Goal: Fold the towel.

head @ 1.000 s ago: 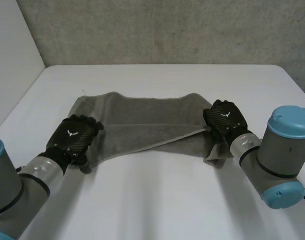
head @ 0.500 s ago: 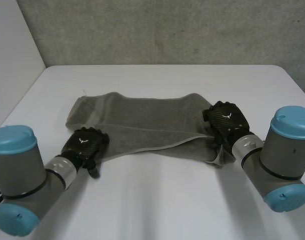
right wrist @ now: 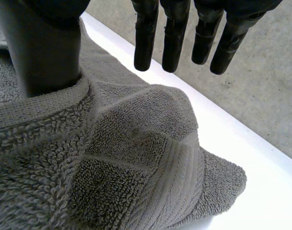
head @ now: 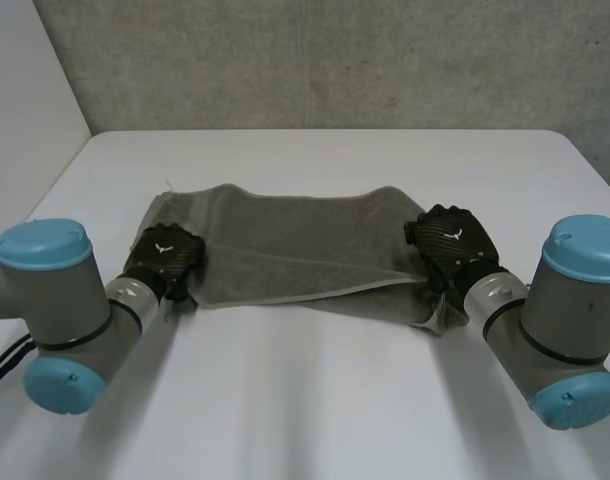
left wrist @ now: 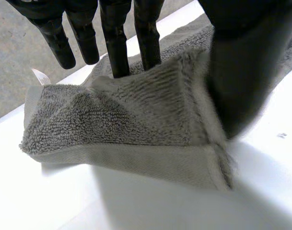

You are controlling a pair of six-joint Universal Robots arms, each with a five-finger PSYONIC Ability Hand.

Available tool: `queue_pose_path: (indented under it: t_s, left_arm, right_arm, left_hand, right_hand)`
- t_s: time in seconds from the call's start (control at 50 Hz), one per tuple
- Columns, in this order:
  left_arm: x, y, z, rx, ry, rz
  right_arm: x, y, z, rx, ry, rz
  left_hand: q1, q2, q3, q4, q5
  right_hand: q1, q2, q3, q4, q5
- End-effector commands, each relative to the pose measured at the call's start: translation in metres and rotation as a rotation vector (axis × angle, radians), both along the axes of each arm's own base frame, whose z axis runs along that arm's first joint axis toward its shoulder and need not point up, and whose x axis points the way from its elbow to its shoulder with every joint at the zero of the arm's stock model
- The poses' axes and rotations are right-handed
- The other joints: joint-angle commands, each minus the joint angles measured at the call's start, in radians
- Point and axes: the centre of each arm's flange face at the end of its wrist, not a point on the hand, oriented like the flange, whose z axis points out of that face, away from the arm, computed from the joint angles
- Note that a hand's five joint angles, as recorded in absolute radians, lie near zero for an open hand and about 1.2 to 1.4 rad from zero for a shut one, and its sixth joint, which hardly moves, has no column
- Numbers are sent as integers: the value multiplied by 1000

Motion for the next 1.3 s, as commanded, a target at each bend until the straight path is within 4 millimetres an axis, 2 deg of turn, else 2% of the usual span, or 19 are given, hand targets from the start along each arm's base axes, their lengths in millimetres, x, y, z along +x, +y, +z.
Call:
queue_pose_path:
  t_s: [0.02, 0.08, 0.12, 0.26, 0.46, 0.56, 0.64, 0.82, 0.86, 0.92, 0.96, 0.98, 1.02, 1.14, 1.2, 1.24, 1.26, 1.28, 1.3]
  left_arm:
    - [2, -5, -3, -20, -46, -11]
    - [2, -5, -2, -23, -46, -11]
    - [2, -4, 0, -28, -46, -13]
    - [5, -2, 15, -57, -35, -4]
    - [17, 8, 33, -78, -18, 24]
    - [28, 11, 47, -103, -11, 51]
    - [34, 10, 53, -118, -4, 71]
    - [44, 7, 70, -143, 63, 116]
    - [45, 6, 73, -147, 83, 126]
    - [48, 5, 82, -162, 121, 137]
    - [48, 5, 86, -171, 132, 139]
    - [48, 5, 89, -179, 137, 139]
    - [48, 5, 92, -186, 141, 139]
    - [49, 7, 95, -190, 141, 142]
    - [51, 11, 98, -181, 142, 140]
    - [53, 12, 99, -171, 145, 135]
    - [55, 15, 101, -163, 150, 127]
    - [55, 15, 101, -163, 150, 127]
    - [57, 17, 104, -158, 159, 117]
  right_arm:
    - [-2, -1, 1, -1, 0, -7]
    - [-5, -3, 2, -4, -1, -21]
    - [-6, -4, 2, 0, 1, -27]
    - [-12, -1, -3, 62, 17, -43]
    - [-28, -6, -1, 104, 27, -90]
    - [-37, -8, 3, 117, 29, -117]
    - [-48, -8, 4, 151, 29, -145]
    - [-49, -3, -2, 221, -39, -155]
    - [-47, 0, -2, 256, -80, -133]
    - [-45, 2, -1, 271, -97, -116]
    - [-42, 3, 4, 281, -120, -83]
    - [-42, 3, 4, 281, -120, -83]
    - [-39, 4, 5, 282, -130, -57]
    - [-35, 6, 4, 303, -146, -10]
    - [-39, 6, 10, 310, -156, -1]
    - [-47, 3, 33, 263, -162, -13]
    - [-47, 3, 33, 262, -162, -13]
    - [-48, 3, 46, 236, -168, -8]
    - [-48, 3, 46, 235, -168, -8]
  left_hand:
    - [349, 345, -51, -59, 359]
    - [382, 378, -51, -59, 392]
    - [484, 480, -51, -59, 494]
    - [503, 498, -51, -59, 513]
    - [535, 531, -51, -59, 545]
    - [681, 677, -51, -59, 691]
    - [696, 692, -51, -59, 706]
    - [696, 692, -51, -59, 706]
    - [696, 692, -51, -59, 706]
    - [696, 692, -51, -59, 706]
    - [696, 692, -51, -59, 706]
    - [696, 692, -51, -59, 706]
    - [696, 692, -51, -59, 706]
    - [696, 692, -51, -59, 706]
    - [696, 692, -51, -59, 706]
    - [696, 692, -51, -59, 706]
    - [696, 692, -51, -59, 706]
    - [696, 692, -51, -59, 706]
    - [696, 692, -51, -59, 706]
  right_hand:
    - [-11, -26, -42, -76, 14]
    - [-14, -28, -42, -76, 11]
    - [-23, -37, -42, -76, 2]
    - [-73, -87, -42, -76, -47]
    - [-38, -52, -42, -76, -12]
    - [3, -11, -42, -76, 29]
    - [83, 68, -42, -76, 108]
    - [98, 83, -42, -76, 123]
    - [238, 223, -42, -76, 263]
    - [321, 306, -42, -76, 346]
    - [592, 578, -42, -76, 617]
    - [594, 579, -42, -76, 619]
    - [839, 824, -42, -76, 864]
    - [880, 866, -42, -76, 906]
    - [880, 866, -42, -76, 906]
    - [880, 866, -42, -76, 906]
    - [880, 866, -42, -76, 906]
    - [880, 866, -42, -76, 906]
    - [880, 866, -42, -76, 906]
